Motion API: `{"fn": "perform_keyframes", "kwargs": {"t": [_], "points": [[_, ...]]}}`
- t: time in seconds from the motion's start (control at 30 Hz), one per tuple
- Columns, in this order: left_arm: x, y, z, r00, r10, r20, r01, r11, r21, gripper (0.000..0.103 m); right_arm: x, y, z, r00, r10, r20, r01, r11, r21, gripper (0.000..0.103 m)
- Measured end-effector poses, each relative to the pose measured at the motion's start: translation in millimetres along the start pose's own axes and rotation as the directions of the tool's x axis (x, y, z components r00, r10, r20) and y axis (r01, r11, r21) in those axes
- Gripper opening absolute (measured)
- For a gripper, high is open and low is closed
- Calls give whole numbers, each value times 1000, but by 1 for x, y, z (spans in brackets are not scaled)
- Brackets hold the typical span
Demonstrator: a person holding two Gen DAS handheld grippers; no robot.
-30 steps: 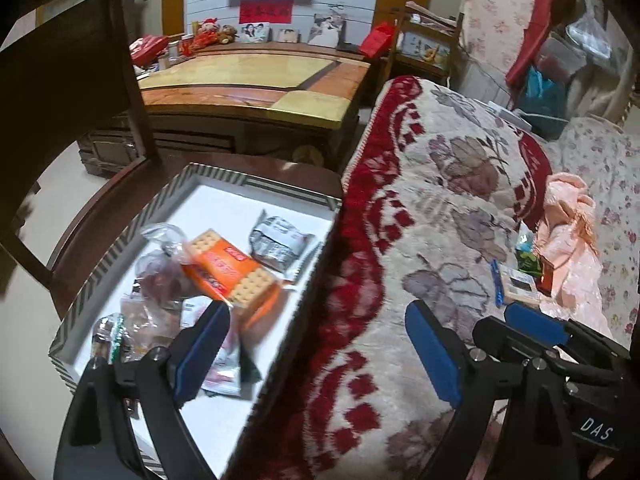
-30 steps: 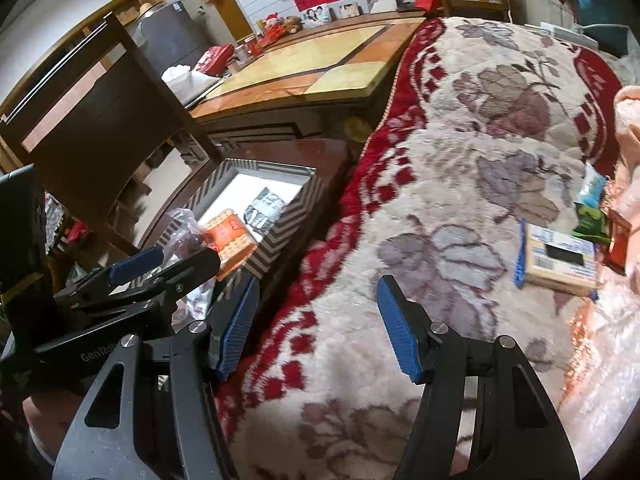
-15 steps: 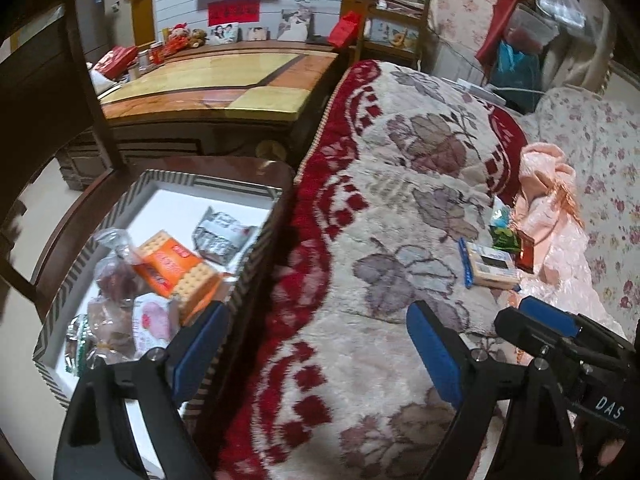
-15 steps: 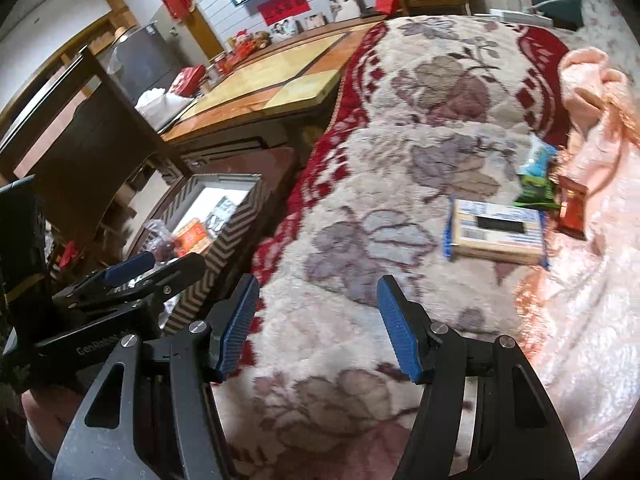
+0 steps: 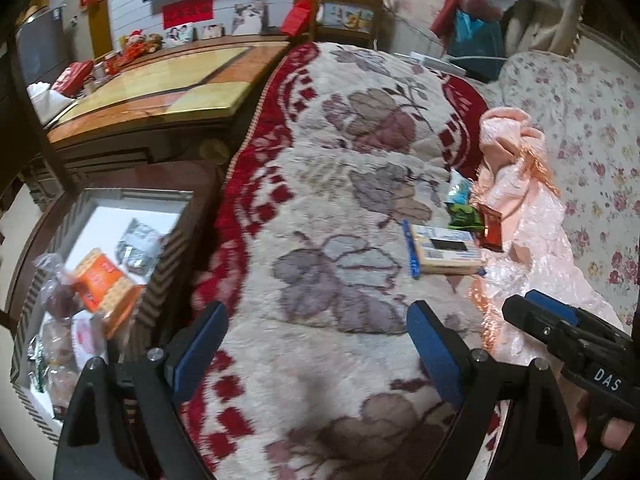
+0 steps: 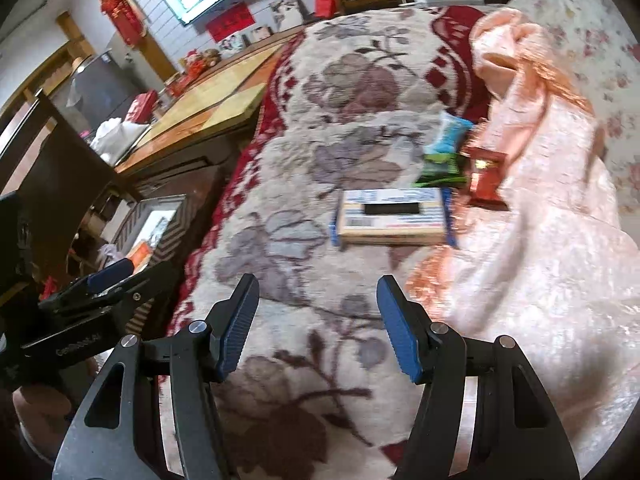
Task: Organize snacks
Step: 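Move both open tools back toward the remaining snacks on the blanket, then grasp the green snack packet with the right tool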
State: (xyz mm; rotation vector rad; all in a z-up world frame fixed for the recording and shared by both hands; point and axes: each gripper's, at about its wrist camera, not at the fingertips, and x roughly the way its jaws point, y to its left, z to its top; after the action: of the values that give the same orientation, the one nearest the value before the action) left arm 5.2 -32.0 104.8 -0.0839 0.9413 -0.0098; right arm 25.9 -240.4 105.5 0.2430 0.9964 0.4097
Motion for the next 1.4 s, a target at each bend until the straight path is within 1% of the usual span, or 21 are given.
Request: {"fn": "perform_keyframes", "kwargs": {"t": [0.17, 0.37, 0.5, 0.63, 0.73, 0.87, 0.97, 1.07, 1.13, 1.17, 1.2, 1.23, 1.27, 1.3, 1.4], "points": [[14, -17, 6, 999, -39, -31, 39, 999, 10, 92, -1, -26, 3, 999, -32, -7, 32, 999, 34, 61], [29, -27, 11, 997, -51, -57, 52, 999, 11, 92, 4, -45, 10, 998, -56, -18, 56, 997, 49, 61], [37, -27, 11, 996, -52, -75, 53, 999, 10, 92, 14, -58, 25, 998, -67, -18, 69, 995, 77, 61], [45, -26, 9, 994, -51, -96, 53, 999, 11, 92, 29, -73, 52, 998, -67, -18, 69, 991, 117, 61], [49, -22, 9, 995, -51, -87, 51, 999, -2, 92, 47, -77, 75, 997, -72, -27, 74, 990, 118, 61], [57, -16, 13, 994, -55, -99, 54, 998, -15, 92, 80, -78, 98, 993, -92, -78, 99, 991, 92, 61], [64, -12, 16, 993, -52, -106, 50, 999, -17, 92, 108, -82, 108, 981, -139, -136, 151, 985, 80, 61], [68, -9, 16, 992, -53, -113, 51, 998, -22, 92, 132, -87, 112, 971, -146, -189, 162, 984, 74, 61], [72, -7, 16, 991, -52, -120, 49, 999, -23, 92, 141, -90, 115, 968, -165, -190, 178, 982, 58, 61], [74, -7, 17, 991, -52, -123, 50, 999, -21, 92, 142, -93, 117, 970, -167, -179, 180, 982, 56, 58], [75, -8, 17, 991, -54, -125, 52, 998, -18, 92, 143, -96, 118, 970, -168, -177, 180, 982, 55, 43], [76, -9, 18, 990, -58, -127, 56, 998, -12, 92, 144, -100, 118, 968, -167, -188, 181, 982, 56, 25], [77, -11, 19, 990, -62, -127, 62, 998, -6, 92, 145, -103, 118, 966, -164, -198, 178, 983, 56, 19], [78, -13, 20, 990, -67, -126, 67, 998, -1, 92, 144, -107, 117, 966, -160, -204, 174, 983, 52, 14], [78, -19, 22, 990, -77, -121, 79, 997, 12, 92, 138, -118, 113, 968, -144, -208, 160, 985, 63, 14]]}}
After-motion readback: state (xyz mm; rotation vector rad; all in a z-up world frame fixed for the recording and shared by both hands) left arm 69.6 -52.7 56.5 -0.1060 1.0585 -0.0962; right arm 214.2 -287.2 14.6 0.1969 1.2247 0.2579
